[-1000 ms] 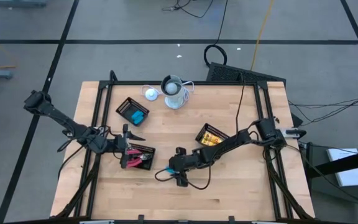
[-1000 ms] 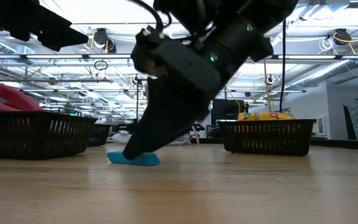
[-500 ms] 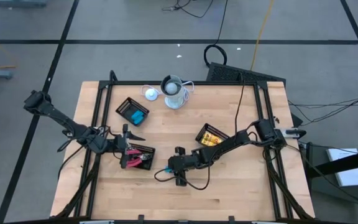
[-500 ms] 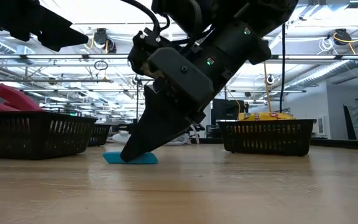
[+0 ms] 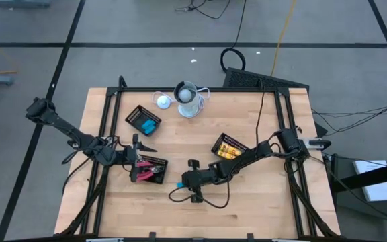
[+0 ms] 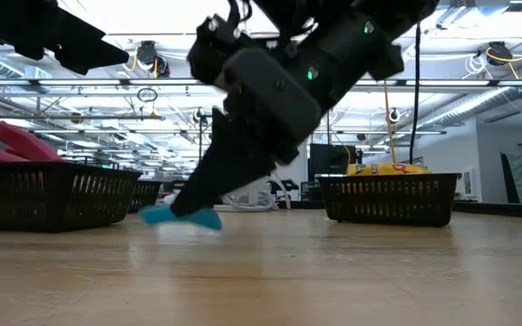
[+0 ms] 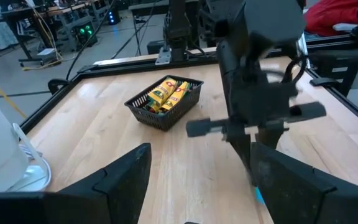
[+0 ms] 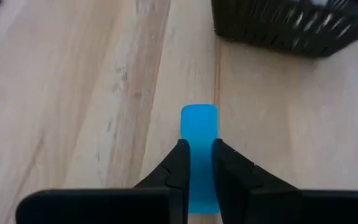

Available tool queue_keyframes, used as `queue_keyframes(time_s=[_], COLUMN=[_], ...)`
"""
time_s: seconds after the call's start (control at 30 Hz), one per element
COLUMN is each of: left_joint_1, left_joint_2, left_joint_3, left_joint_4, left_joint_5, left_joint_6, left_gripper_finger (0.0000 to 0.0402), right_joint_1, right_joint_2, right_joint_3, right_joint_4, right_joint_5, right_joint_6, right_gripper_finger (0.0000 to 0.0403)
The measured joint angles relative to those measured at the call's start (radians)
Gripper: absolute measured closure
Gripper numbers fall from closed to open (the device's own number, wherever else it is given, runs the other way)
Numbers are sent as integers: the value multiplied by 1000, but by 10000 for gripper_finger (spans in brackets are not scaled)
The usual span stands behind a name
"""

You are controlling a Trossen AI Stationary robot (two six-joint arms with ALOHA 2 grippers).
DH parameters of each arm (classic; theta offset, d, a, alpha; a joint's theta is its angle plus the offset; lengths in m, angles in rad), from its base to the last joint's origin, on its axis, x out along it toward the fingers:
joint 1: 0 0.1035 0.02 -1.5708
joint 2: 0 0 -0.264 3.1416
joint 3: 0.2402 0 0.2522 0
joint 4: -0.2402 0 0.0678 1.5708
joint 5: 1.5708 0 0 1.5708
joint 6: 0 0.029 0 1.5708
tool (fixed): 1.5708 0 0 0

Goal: Pick & Place School Supplies
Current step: Put the blue eraser into the top black bin

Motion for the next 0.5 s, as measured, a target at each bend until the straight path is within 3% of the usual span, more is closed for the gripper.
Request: queue_keyframes(time_s=[0.2,0.33,0.5], left_joint_1=[0,0,0], left_joint_2=[0,0,0], left_joint_3=[0,0,0], left_joint_4=[0,0,16], left_joint_5=[0,0,0], left_joint_6=[-1,-1,0], left_gripper_finger=[131,131,131], right_joint_1=[0,-3,-34], right_joint_2=[-67,-117,-173], right_joint_3=[0,0,0], right_joint_4=[14,34,91], right_joint_5=[46,93,130], right_joint_6=[-67,-148,-247], right_gripper_finger=[370,401,398])
